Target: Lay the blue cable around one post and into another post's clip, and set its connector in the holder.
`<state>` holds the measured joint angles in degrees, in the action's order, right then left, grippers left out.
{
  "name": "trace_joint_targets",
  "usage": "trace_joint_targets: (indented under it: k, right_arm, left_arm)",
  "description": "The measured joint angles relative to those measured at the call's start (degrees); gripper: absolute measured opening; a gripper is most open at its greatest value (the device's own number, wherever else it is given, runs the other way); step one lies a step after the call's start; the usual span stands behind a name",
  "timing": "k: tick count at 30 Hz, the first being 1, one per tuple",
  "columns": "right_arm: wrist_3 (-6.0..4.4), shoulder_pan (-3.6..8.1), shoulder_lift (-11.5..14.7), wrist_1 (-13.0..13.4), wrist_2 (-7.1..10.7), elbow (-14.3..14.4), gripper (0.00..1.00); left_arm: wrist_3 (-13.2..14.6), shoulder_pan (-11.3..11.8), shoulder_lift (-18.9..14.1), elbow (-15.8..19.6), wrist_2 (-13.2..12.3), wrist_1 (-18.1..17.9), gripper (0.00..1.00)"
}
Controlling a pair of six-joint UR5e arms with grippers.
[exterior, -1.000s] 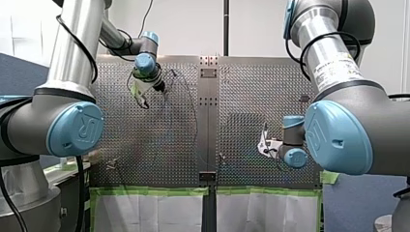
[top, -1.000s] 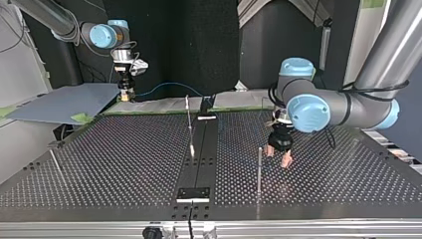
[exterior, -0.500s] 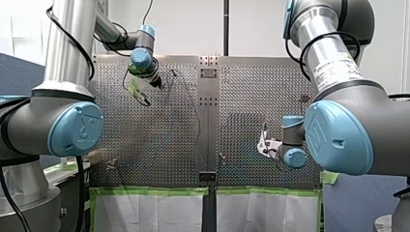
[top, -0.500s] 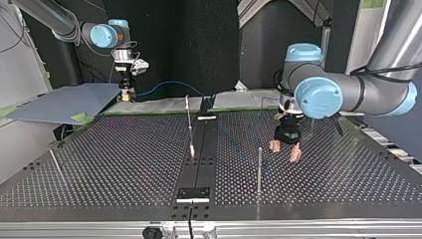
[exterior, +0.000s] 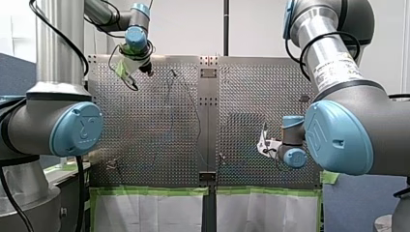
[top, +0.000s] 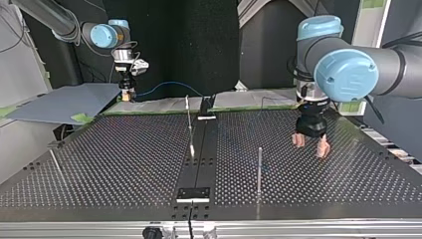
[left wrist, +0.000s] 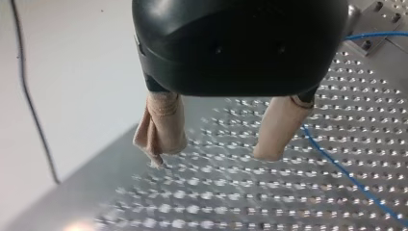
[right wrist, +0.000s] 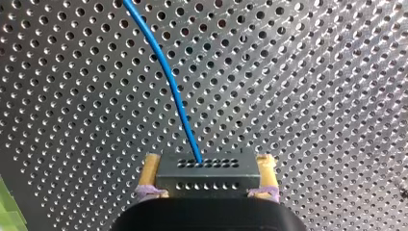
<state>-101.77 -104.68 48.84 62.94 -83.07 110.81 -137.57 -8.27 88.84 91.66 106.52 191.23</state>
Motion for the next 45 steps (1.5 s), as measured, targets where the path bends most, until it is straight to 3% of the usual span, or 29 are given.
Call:
trace_joint_targets:
  k: [5,13,45]
  right_arm:
    - [-0.36,-0.02,0.01,0.0,0.0,-0.01,0.0]
    - [-0.46,0.01,0.02,0.0,0.0,-0.13,0.0]
    - [-0.29,-0.65,0.03,-0.39,0.01,-0.71,0.0]
  left_arm:
    - [2.64,-0.27,-2.64,-0.09,1.75,1.48,1.0]
    - [7.52,-0.28,-6.43,-0.5,-1.09,1.65,1.0]
    - [26.94,-2.45,-5.49,-0.46,-11.69,0.8,1.0]
